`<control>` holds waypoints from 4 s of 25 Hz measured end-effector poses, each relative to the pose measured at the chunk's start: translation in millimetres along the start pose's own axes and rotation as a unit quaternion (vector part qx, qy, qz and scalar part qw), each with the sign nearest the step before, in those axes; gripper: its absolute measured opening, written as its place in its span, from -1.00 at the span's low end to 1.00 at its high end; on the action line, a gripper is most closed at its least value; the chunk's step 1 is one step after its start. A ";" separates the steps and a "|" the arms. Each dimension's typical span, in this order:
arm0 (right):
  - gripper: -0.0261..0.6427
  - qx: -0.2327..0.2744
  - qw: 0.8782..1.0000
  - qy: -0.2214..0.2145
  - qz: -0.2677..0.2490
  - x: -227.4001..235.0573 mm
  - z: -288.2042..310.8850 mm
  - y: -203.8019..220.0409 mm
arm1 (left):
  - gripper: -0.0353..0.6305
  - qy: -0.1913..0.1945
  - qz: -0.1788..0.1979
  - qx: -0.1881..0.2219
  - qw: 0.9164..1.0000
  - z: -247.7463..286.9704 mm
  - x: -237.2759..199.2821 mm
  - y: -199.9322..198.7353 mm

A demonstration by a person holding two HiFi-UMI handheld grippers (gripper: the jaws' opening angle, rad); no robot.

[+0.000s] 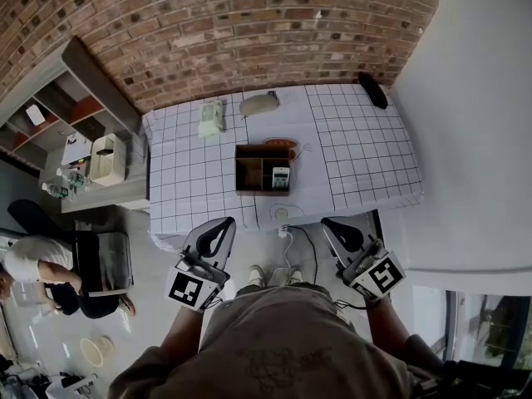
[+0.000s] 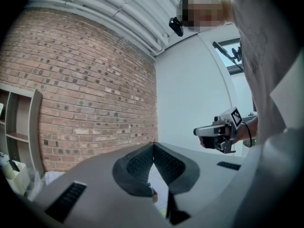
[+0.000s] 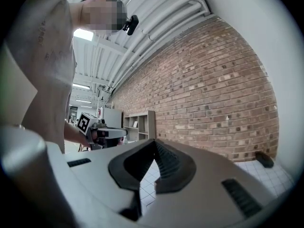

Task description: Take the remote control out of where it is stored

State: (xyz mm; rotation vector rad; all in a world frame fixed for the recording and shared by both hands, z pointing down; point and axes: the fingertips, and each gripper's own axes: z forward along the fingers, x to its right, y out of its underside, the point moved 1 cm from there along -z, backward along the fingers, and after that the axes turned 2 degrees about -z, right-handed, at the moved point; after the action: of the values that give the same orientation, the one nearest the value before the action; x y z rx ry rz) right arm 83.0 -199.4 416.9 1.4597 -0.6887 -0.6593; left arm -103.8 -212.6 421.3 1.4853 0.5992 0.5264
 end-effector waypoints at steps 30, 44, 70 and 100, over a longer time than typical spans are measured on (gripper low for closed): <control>-0.89 -0.061 0.996 -0.050 -0.043 20.6 31.0 28.5 | -0.88 -0.043 -0.019 -0.016 0.999 -20.0 -6.1 12.6; -0.34 -0.152 0.983 -0.096 -0.036 52.1 83.7 77.9 | -0.88 -0.046 -0.032 -0.027 0.998 -27.0 -8.6 25.0; -0.09 -0.352 0.913 -0.181 -0.098 82.3 160.2 221.3 | -0.88 -0.050 -0.021 -0.040 0.998 -25.2 -7.4 39.6; -0.10 -0.501 0.815 -0.260 -0.132 97.0 189.0 308.0 | -0.88 -0.080 -0.043 -0.057 0.994 -34.3 -19.7 53.6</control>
State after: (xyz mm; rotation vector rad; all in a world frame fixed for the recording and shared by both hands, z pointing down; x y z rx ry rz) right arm -2.3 -392.5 725.8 0.3623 -0.4051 -1.4078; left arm -139.1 -198.4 476.0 1.3721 0.4960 0.3649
